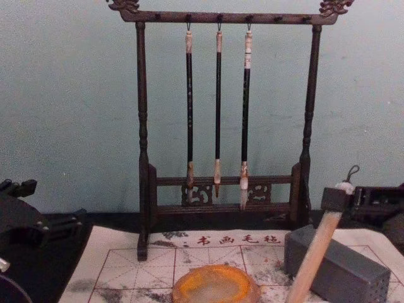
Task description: Pick up the brush from the inkstone, write on the paper, then place the brush back to its original position.
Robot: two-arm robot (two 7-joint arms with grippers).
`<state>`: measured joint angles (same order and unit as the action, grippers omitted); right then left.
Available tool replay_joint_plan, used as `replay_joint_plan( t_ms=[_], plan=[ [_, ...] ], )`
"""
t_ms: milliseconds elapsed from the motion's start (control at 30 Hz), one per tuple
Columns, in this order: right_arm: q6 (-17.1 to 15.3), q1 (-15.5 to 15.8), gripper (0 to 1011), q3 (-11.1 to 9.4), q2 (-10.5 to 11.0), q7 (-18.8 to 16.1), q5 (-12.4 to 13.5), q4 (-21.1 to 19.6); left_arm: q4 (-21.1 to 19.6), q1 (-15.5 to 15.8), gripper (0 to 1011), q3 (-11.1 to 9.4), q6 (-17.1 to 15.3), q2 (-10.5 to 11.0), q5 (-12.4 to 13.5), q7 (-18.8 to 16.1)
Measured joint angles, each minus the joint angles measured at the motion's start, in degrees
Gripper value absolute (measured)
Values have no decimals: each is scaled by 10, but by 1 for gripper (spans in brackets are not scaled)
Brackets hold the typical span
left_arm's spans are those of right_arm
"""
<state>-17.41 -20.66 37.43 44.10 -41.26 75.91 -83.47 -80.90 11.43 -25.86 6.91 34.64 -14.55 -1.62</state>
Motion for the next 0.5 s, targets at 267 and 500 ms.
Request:
replay_joint_plan(
  t_ms=[267, 500],
  plan=[
    [0, -10, 200, 12, -7, 1, -11, 10, 0, 0, 1001, 0, 0, 0, 0, 0],
    [2, -12, 200, 15, -9, 2, -18, 15, 0, 0, 1001, 0, 0, 0, 0, 0]
  ],
)
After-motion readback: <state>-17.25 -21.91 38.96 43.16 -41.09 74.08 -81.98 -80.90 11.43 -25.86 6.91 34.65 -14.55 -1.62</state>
